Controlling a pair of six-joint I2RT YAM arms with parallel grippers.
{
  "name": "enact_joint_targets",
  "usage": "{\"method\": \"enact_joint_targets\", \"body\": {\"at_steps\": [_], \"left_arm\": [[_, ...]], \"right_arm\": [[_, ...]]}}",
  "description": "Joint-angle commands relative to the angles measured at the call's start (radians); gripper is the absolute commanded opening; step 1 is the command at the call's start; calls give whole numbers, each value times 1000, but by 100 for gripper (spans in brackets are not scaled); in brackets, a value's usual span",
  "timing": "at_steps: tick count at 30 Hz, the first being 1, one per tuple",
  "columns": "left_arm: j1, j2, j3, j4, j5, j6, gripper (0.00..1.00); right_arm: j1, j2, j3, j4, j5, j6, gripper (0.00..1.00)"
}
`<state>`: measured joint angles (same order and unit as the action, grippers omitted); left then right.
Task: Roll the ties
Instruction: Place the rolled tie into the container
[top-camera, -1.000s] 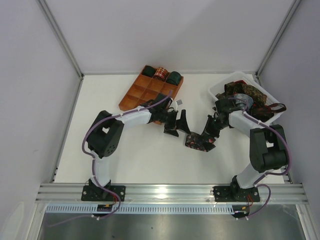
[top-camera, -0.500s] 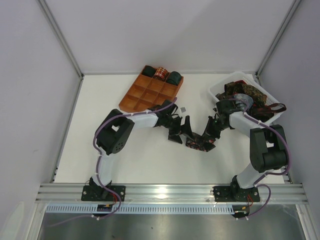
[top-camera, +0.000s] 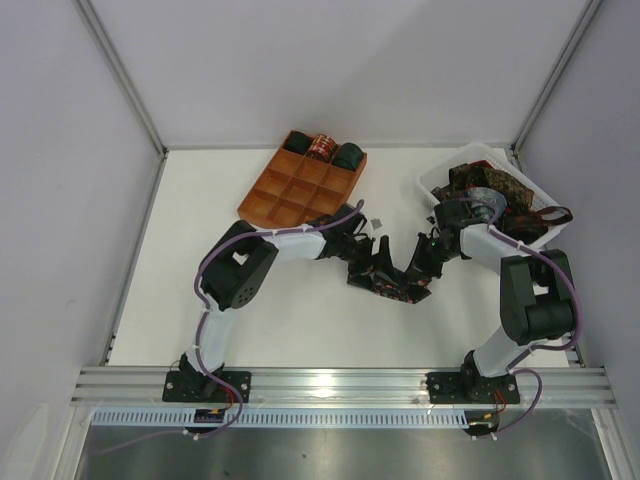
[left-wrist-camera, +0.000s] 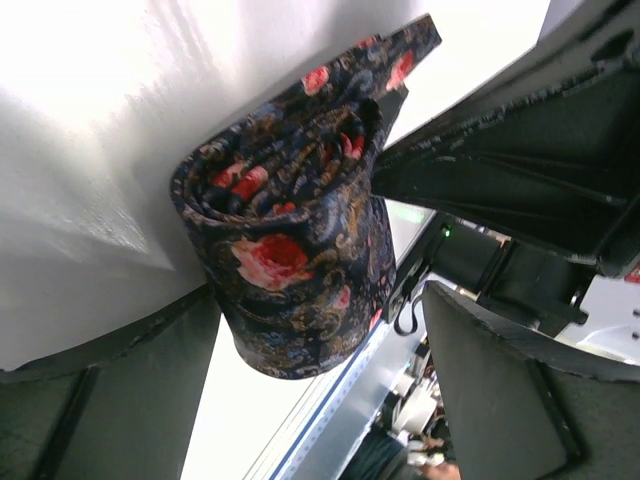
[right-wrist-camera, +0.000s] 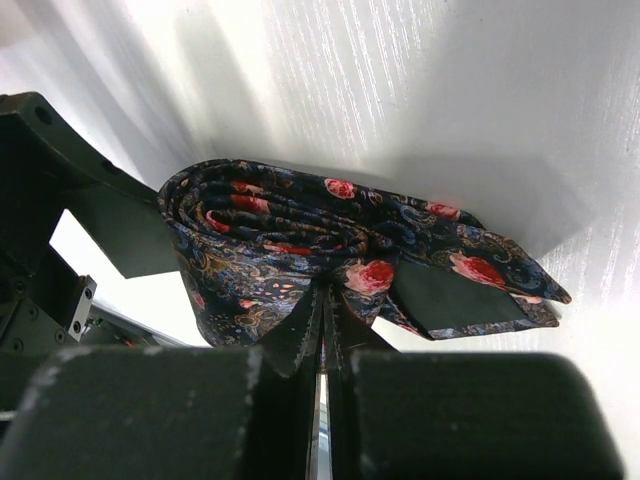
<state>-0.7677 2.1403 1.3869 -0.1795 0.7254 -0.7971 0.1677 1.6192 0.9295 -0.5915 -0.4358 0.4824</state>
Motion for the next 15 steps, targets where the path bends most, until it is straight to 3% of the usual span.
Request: {"method": "enact_joint_targets", "body": {"at_steps": [1,5,15], "left_arm": [[-1,33,-5,9,-86,-16,88],[-1,46,12,-2,-93,-33,86],[-2,69,15,21,-104,-70,66]], "right_arm": [[-4,-19,-15,9,9,-34,3],[-7,-22,-15,5,6,-38,3],[-7,-16,-31,10,3,-48,2]]}}
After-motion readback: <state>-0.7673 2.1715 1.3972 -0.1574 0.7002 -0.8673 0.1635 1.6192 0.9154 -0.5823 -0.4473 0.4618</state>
